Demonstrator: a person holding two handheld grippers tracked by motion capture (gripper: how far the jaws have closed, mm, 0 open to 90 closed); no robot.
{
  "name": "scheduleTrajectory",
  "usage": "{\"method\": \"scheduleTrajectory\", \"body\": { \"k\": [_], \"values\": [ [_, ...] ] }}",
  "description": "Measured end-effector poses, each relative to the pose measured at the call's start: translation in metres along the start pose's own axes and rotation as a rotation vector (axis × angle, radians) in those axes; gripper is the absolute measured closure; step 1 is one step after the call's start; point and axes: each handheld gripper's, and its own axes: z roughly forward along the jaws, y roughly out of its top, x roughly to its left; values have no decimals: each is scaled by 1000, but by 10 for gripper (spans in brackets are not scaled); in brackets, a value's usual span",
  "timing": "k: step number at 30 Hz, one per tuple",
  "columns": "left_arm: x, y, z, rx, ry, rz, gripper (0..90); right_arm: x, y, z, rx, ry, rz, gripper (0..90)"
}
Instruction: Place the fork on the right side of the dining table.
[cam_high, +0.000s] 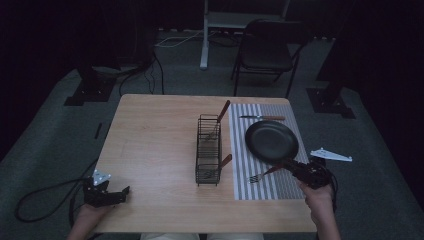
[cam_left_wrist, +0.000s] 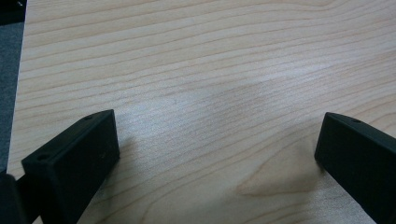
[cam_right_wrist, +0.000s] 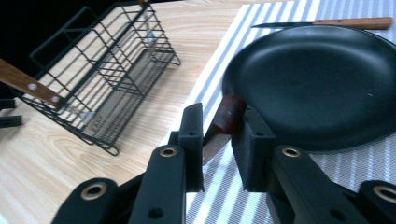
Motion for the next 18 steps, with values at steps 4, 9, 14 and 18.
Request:
{"method": "scheduleTrajectory", "body": {
  "k": [4,9,14,18],
  "values": [
    [0,0,0,0,0,0,0,-6,-4,-2,5,-23,17,715],
    [0,0,0,1,0,0,0,-15,-10,-3,19,-40,43,706],
    [0,0,0,1,0,0,0,-23,-15,-4,30,-43,72,692],
    [0,0,0,0,0,0,0,-28,-18,-3,33,-42,87,678]
  ]
}}
